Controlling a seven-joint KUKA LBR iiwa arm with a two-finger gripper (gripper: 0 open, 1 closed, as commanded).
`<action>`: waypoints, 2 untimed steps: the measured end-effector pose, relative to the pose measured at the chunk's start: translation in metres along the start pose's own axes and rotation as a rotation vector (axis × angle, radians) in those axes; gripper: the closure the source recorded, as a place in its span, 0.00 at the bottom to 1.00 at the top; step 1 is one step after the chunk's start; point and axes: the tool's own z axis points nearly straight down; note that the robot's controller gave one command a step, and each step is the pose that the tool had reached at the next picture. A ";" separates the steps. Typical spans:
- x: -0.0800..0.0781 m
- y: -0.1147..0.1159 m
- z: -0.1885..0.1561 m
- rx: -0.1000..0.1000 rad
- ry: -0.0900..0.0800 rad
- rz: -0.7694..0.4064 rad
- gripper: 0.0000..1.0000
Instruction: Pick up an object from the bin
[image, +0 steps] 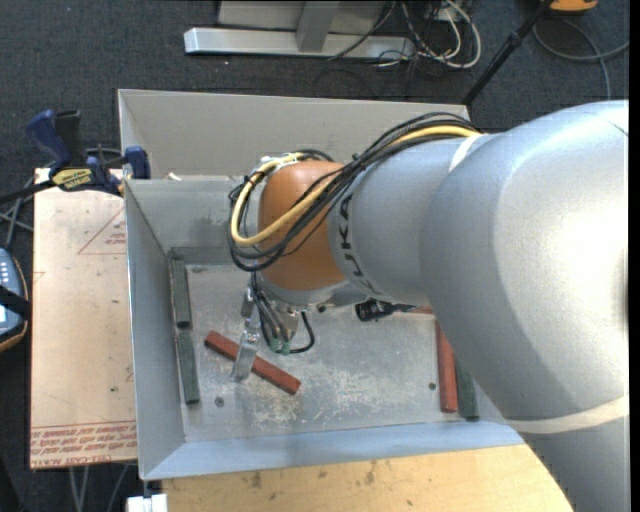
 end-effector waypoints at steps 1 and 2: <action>0.011 -0.037 0.027 0.001 0.002 0.004 1.00; 0.011 -0.037 0.028 0.001 0.003 0.004 1.00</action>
Offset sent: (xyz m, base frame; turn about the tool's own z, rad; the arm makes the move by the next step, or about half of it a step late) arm 0.0000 0.0000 0.0000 0.0000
